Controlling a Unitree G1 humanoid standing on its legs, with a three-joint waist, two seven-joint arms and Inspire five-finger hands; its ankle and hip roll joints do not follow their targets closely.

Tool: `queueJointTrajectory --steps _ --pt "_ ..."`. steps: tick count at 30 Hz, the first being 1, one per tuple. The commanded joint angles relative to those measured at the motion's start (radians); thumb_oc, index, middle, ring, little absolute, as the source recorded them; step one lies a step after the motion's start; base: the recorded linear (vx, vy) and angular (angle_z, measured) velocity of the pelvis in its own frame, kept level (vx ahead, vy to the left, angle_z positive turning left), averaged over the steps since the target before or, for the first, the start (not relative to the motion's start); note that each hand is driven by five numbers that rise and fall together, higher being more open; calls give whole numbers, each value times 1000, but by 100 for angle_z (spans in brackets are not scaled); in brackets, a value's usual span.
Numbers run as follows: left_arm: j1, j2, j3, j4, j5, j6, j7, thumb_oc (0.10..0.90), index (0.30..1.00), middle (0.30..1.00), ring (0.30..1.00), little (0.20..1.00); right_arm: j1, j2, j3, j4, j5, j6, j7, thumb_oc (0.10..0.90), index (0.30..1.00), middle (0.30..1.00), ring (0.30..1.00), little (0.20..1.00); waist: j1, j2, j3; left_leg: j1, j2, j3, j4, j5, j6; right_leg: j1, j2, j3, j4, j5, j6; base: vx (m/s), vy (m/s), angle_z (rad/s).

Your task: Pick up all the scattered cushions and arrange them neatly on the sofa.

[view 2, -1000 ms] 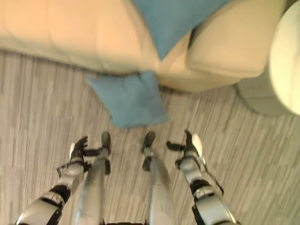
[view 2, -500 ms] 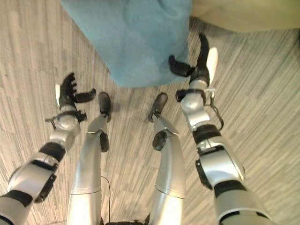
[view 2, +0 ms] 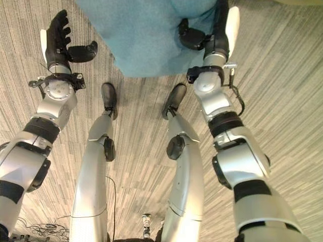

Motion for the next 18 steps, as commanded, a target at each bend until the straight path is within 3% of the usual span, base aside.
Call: queueJointTrajectory --steps 1,10,13,14,15,16,18 --pt "76 -53 24 -28 32 -44 38 800 900 900 900 900 36 87 74 -87 -30 -54 -7 800 900 900 900 900 -17 35 -141 -27 -47 -33 46 -95 49 48 39 72 33 -129 95 -4 -18 -8" --pt "8 -176 34 -84 -152 -110 7 800 900 900 900 900 25 193 67 -118 33 -85 15 800 900 900 900 900 -43 27 -150 -43 -40 -43 54 -97 45 38 60 77 17 -109 102 0 -15 -3" --pt "11 -222 40 -153 -242 -147 -29 800 900 900 900 900 46 237 51 -152 129 -126 62 800 900 900 900 900 -52 28 -155 -56 -36 -43 67 -99 43 28 68 76 24 -102 103 0 0 0" --pt "14 -222 39 -154 -242 -147 -29 758 836 836 836 836 47 236 51 -152 131 -127 64 525 488 488 488 488 -51 27 -157 -57 -35 -42 68 -99 43 27 69 77 24 -102 103 0 0 0" --pt "19 -231 39 -173 -257 -151 -38 562 542 542 542 542 54 242 51 -161 141 -130 75 400 300 300 300 300 -53 28 -157 -57 -34 -41 69 -99 43 25 71 76 26 -100 102 0 0 0" --pt "36 -244 42 -219 -274 -165 -49 400 300 300 300 300 69 242 55 -175 150 -136 93 400 300 300 300 300 -54 31 -163 -59 -34 -40 70 -99 42 22 74 78 26 -94 103 0 0 0" --pt "54 -254 52 -238 -293 -170 -58 400 300 300 300 300 83 242 55 -190 150 -140 106 400 300 300 300 300 -54 32 -170 -60 -32 -40 66 -98 41 21 75 78 25 -91 103 0 0 0"
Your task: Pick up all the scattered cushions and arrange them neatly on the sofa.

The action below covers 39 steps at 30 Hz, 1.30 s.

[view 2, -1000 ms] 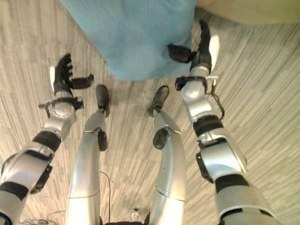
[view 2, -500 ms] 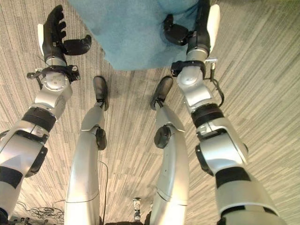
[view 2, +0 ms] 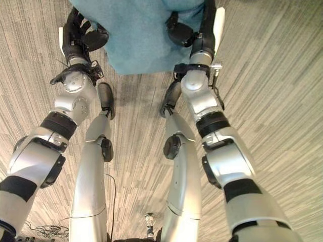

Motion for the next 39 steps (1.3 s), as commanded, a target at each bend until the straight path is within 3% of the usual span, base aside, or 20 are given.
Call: queueJointTrajectory --steps 1,5,13,15,18,19,21,22,25,26,32,34,35,39 --pt "76 -108 5 -144 -8 -140 -79 400 300 300 300 300 74 150 96 -132 12 -115 90 400 300 300 300 300 -37 28 -169 -71 -50 -38 81 -116 44 7 46 77 58 -126 109 0 0 0" --pt "108 -113 24 -196 -21 -155 -83 400 300 300 300 300 101 143 85 -167 -4 -116 97 400 300 300 300 300 -36 34 -185 -58 -50 -37 53 -105 42 20 52 74 39 -111 111 -11 -2 0" --pt "285 -139 66 -345 19 -157 -96 400 300 300 300 300 259 115 41 -301 -60 -116 122 400 300 300 300 300 -25 38 -204 161 -40 -50 -141 -48 22 226 64 36 -98 -79 114 -60 -32 3" --pt "375 -149 62 -392 49 -144 -117 400 300 300 300 300 352 124 22 -364 -57 -127 145 400 300 300 300 300 -19 38 -205 274 -31 -63 -222 -20 7 333 66 15 -170 -69 114 -49 -78 3" --pt "443 -157 55 -414 71 -134 -133 400 300 300 300 300 433 135 9 -405 -43 -137 168 400 300 300 300 300 -13 40 -208 356 -27 -74 -274 -4 -3 411 67 0 -210 -67 111 -27 -87 4" --pt "528 -172 40 -451 96 -128 -155 400 300 300 300 300 536 141 1 -450 -35 -147 194 400 300 300 300 300 -4 43 -209 462 -26 -83 -335 16 -15 504 64 -19 -257 -67 110 -30 -141 11" --pt "602 -181 28 -471 106 -122 -173 400 300 300 300 300 624 158 -4 -476 -19 -159 216 400 300 300 300 300 4 45 -215 564 -21 -89 -390 31 -27 595 68 -42 -297 -66 108 -14 -113 16" --pt "606 -181 26 -473 107 -122 -173 400 300 300 300 300 628 158 -4 -478 -20 -158 216 400 300 300 300 300 4 46 -213 572 -21 -91 -394 32 -28 604 69 -44 -301 -65 108 10 -89 20" --pt "766 -191 15 -515 97 -114 -215 400 300 300 300 300 798 182 -2 -547 -18 -160 254 400 300 300 300 300 17 43 -222 763 -5 -103 -461 48 -42 805 75 -96 -371 -72 101 67 -133 19" --pt "768 -191 14 -516 97 -113 -215 400 300 300 300 300 800 182 -2 -548 -19 -159 254 400 300 300 300 300 17 44 -219 770 -5 -104 -463 49 -42 812 76 -98 -374 -72 101 65 -68 20" --pt "969 -147 25 -606 94 -102 -268 400 300 300 300 300 985 154 -30 -671 -38 -163 304 400 300 300 300 300 31 36 -225 1013 18 -103 -526 77 -47 1099 101 -156 -481 -52 84 48 -25 27" --pt "969 -147 25 -606 94 -102 -268 400 300 300 300 300 985 154 -30 -671 -38 -163 304 400 300 300 300 300 31 36 -225 1013 18 -103 -526 77 -47 1099 101 -157 -481 -52 84 105 -10 16" --pt "1083 -103 60 -655 111 -97 -295 400 300 300 300 300 1074 129 -57 -738 -40 -170 344 400 300 300 300 300 39 25 -279 1119 18 -100 -550 65 -49 1232 128 -155 -548 -52 82 238 -5 16" --pt "1188 -73 100 -707 157 -91 -311 400 300 300 300 300 1169 100 -105 -813 -64 -167 372 400 300 300 300 300 48 12 -335 1212 17 -74 -566 48 -52 1379 146 -167 -643 -47 88 186 33 14"
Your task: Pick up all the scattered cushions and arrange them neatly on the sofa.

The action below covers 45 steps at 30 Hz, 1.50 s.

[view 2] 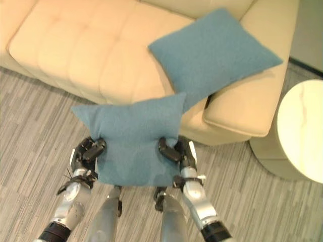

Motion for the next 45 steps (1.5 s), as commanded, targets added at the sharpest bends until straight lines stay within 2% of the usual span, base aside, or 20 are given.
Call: queueJointTrajectory --steps 1,3,4,8,14,15,17,19,20,21,22,23,26,33,35,37,40,42,43,45 --pt "-66 -13 -45 -91 87 -93 -106 400 300 300 300 300 -81 25 -16 -182 -39 -170 64 400 300 300 300 300 -20 -46 -177 -53 -42 56 51 -72 -14 59 42 36 -189 11 20 76 50 17" --pt "-62 -21 -46 -86 78 -92 -107 400 300 300 300 300 -71 23 -26 -184 -45 -169 60 400 300 300 300 300 -24 -49 -183 -59 -47 66 63 -74 -10 70 36 25 -196 15 23 25 55 29" --pt "-75 -36 -60 -69 76 -90 -104 400 300 300 300 300 -77 20 -45 -183 -64 -161 43 400 300 300 300 300 -36 -54 -188 -68 -25 160 106 -96 5 88 12 -5 -200 19 26 16 91 69" --pt "-65 -38 -69 -63 79 -76 -115 400 300 300 300 300 -62 23 -68 -198 -82 -142 39 400 300 300 300 300 -58 -45 -222 -25 41 335 138 -149 25 135 -15 -43 -201 11 46 125 125 107" --pt "-24 -25 -68 -88 96 -45 -118 400 300 300 300 300 -45 50 -71 -189 -82 -116 57 400 300 300 300 300 -40 -59 -237 33 -4 321 128 -206 71 153 -75 -18 -124 15 85 155 295 9" --pt "-19 -9 -65 -109 122 -41 -118 400 300 300 300 300 -48 67 -68 -191 -91 -111 68 400 300 300 300 300 -31 -66 -222 52 -46 322 114 -205 122 101 -154 21 30 92 108 90 390 -7" --pt "-25 -1 -61 -114 126 -44 -115 400 300 300 300 300 -53 73 -67 -192 -90 -111 70 400 300 300 300 300 -32 -66 -213 57 -50 313 106 -200 127 77 -162 49 80 115 115 21 277 -9" --pt "-40 8 -64 -117 150 -58 -112 400 300 300 300 300 -61 80 -67 -205 -91 -124 71 400 300 300 300 300 -37 -49 -206 74 -62 281 73 -190 134 18 -113 145 151 79 112 44 172 10" --pt "-40 8 -64 -117 150 -58 -112 400 300 300 300 300 -61 80 -67 -205 -91 -124 71 400 300 300 300 300 -37 -50 -206 74 -62 281 73 -190 134 17 -113 146 153 79 112 119 173 26" --pt "-57 -2 -75 -112 163 -59 -117 400 300 300 300 300 -60 73 -76 -213 -93 -125 74 400 300 300 300 300 -66 -53 -213 81 -88 238 58 -181 128 -17 9 282 117 9 90 85 77 34" --pt "-57 -2 -75 -112 163 -59 -117 400 300 300 300 300 -60 73 -76 -213 -93 -125 74 400 300 300 300 300 -66 -53 -213 81 -88 238 58 -181 128 -18 10 282 117 9 90 224 104 72" --pt "-66 -11 -81 -110 173 -59 -124 400 300 300 300 300 -63 60 -83 -207 -97 -132 69 400 300 300 300 300 -83 -65 -217 88 -127 194 53 -182 129 -31 81 357 34 10 75 204 19 84" --pt "-85 -18 -87 -95 175 -52 -124 400 300 300 300 300 -73 50 -83 -201 -87 -133 70 400 300 300 300 300 -97 -78 -223 107 -164 135 39 -183 121 -68 135 385 -45 53 72 238 -41 103" --pt "-57 -43 -89 -105 180 -59 -148 400 300 300 300 300 -29 28 -106 -214 -92 -136 86 400 300 300 300 300 -118 -97 -240 105 -199 111 202 -271 83 28 136 391 -95 55 31 199 -79 63" --pt "-57 -52 -91 -111 162 -60 -138 400 300 300 300 300 -28 13 -113 -218 -85 -135 80 400 300 300 300 300 -121 -109 -214 -21 -161 166 462 -245 34 59 107 372 -95 50 14 118 -79 64" --pt "-48 -50 -88 -109 160 -58 -139 400 300 300 300 300 -26 13 -112 -215 -79 -132 80 400 300 300 300 300 -122 -108 -216 -58 -108 224 503 -273 47 64 101 356 -90 30 6 48 -28 24" --pt "-37 -46 -86 -110 154 -46 -143 400 300 300 300 300 -17 18 -119 -215 -75 -125 80 400 300 300 300 300 -116 -109 -231 -87 -67 258 443 -289 69 81 92 337 -91 8 10 196 -4 22" --pt "-26 -40 -91 -118 162 -33 -143 400 300 300 300 300 -4 22 -124 -215 -74 -121 77 400 300 300 300 300 -105 -101 -243 -81 -52 245 322 -237 70 106 101 330 -94 -12 13 307 47 26" --pt "-22 -37 -91 -125 161 -27 -141 400 300 300 300 300 3 28 -127 -209 -69 -118 72 400 300 300 300 300 -95 -93 -243 -111 -47 226 239 -159 55 138 115 332 -110 -32 13 235 74 4" --pt "-17 -34 -93 -135 155 -27 -146 400 300 300 300 300 6 33 -133 -205 -70 -118 68 400 300 300 300 300 -85 -87 -239 -128 -39 231 184 -125 51 158 123 334 -98 -58 15 359 172 0"
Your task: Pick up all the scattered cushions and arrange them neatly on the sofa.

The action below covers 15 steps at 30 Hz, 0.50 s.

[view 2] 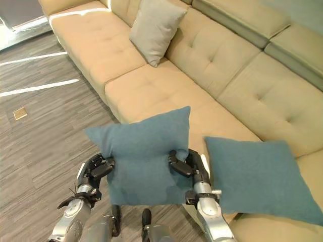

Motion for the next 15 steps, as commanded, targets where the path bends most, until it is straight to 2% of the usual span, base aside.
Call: queueJointTrajectory --steps 1,3,4,5,6,8,10,11,14,15 --pt "-34 7 -59 -181 52 -82 -94 400 300 300 300 300 -65 51 -12 -160 29 -152 21 400 300 300 300 300 17 1 -117 36 -4 8 -25 -10 13 4 -28 75 111 -97 101 331 220 -12" --pt "-37 11 -61 -187 52 -81 -93 400 300 300 300 300 -67 58 -10 -162 26 -154 18 400 300 300 300 300 20 -3 -115 43 -14 4 -15 -13 19 8 -42 79 136 -101 111 232 204 -31" --pt "-42 20 -72 -190 56 -77 -98 400 300 300 300 300 -77 72 -3 -162 17 -154 26 400 300 300 300 300 22 -10 -113 77 -40 4 -17 -43 52 -25 -76 104 272 -57 149 294 296 -16" --pt "-45 24 -74 -189 57 -77 -100 400 300 300 300 300 -81 77 -1 -161 14 -153 29 400 300 300 300 300 19 -11 -111 93 -48 6 -27 -49 65 -47 -87 114 324 -19 163 294 296 -14" --pt "-45 24 -74 -189 57 -77 -100 400 300 300 300 300 -81 77 -1 -161 14 -153 29 400 300 300 300 300 20 -10 -114 90 -46 6 -30 -45 64 -50 -85 115 321 -15 163 129 141 -4" --pt "-56 36 -79 -186 59 -78 -98 400 300 300 300 300 -98 82 10 -163 13 -152 38 400 300 300 300 300 10 -7 -103 111 -45 23 -42 -52 87 -107 -99 123 440 73 188 144 165 -5" --pt "-61 41 -80 -183 69 -82 -98 400 300 300 300 300 -103 92 23 -166 12 -155 43 400 300 300 300 300 5 6 -100 144 -36 39 -74 -59 96 -157 -107 108 496 87 198 182 170 2" --pt "-64 42 -84 -179 71 -86 -104 400 300 300 300 300 -104 92 27 -166 11 -156 50 400 300 300 300 300 -4 11 -105 183 -43 43 -108 -66 95 -189 -99 90 463 69 186 281 167 -13" --pt "-62 37 -85 -163 68 -83 -118 400 300 300 300 300 -108 82 25 -164 14 -153 59 400 300 300 300 300 -23 0 -115 247 -67 51 -155 -85 87 -213 -82 36 283 25 171 311 57 -28" --pt "-64 35 -76 -156 60 -79 -119 400 300 300 300 300 -106 87 21 -157 26 -152 59 400 300 300 300 300 -25 -10 -114 277 -77 61 -161 -103 79 -231 -103 -51 161 51 172 256 -29 -30"
